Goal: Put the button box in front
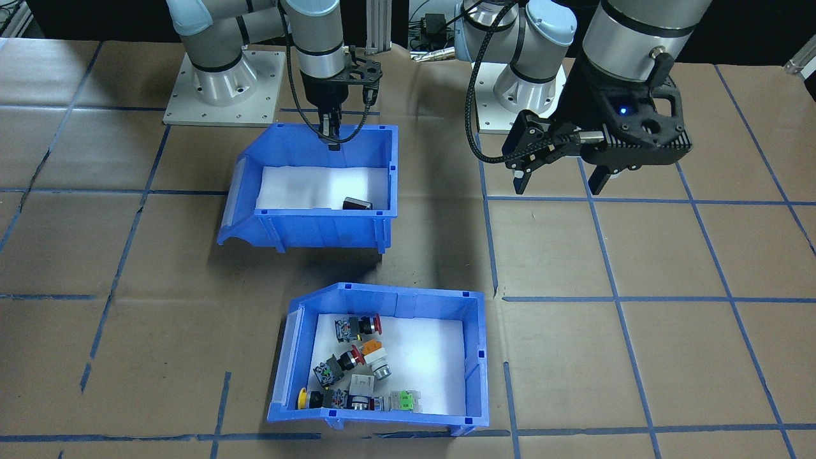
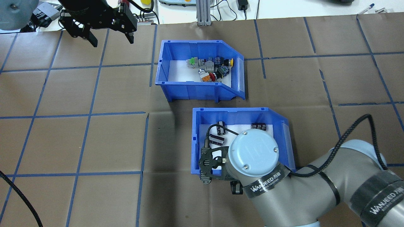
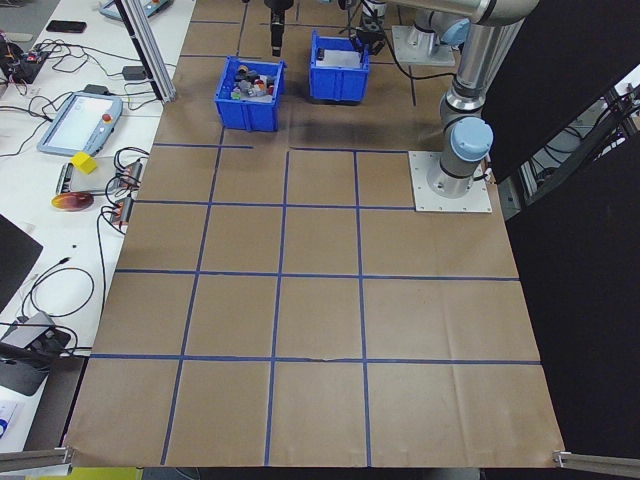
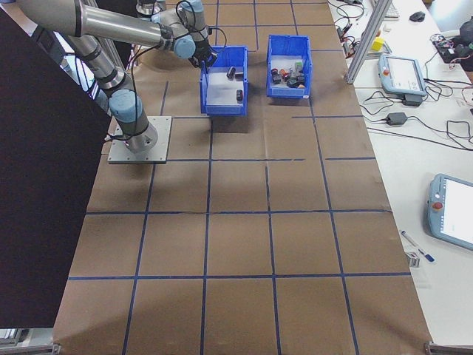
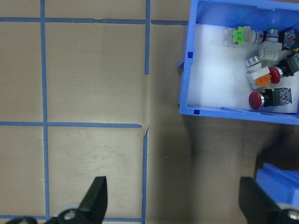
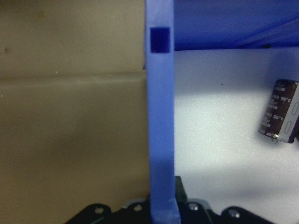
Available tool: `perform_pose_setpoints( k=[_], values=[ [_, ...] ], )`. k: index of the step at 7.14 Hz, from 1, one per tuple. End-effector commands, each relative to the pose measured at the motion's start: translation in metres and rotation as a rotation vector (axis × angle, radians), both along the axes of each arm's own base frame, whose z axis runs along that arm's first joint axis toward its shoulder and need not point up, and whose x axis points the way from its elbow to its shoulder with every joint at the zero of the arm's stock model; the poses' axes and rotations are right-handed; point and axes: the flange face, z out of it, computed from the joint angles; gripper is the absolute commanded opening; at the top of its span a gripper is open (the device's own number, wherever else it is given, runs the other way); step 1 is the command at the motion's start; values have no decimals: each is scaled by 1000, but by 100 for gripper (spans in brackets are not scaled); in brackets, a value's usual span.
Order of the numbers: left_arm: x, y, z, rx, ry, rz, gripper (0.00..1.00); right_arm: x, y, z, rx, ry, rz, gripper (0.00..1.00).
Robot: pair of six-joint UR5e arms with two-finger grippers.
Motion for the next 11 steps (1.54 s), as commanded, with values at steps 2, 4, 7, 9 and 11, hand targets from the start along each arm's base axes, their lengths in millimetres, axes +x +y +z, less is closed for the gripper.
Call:
perform_pose_setpoints(
  k=[2,4,7,9,11],
  values=[
    [2,0,4,-14,1,3,99,20,3,-14,9,8,26,7],
    [12,-3,6,-19,2,20,99,20,4,-15,14,6,25,10],
    [12,-2,12,-46,-1,22,99,20,-6,6,-15,0,7,100],
    [12,-3,18,-51,3,18,99,17,-21,50,14,18,-22,100],
    [12,-4,2,-10,-1,8,99,-23,-69,76,17,2,-235,100]
  ],
)
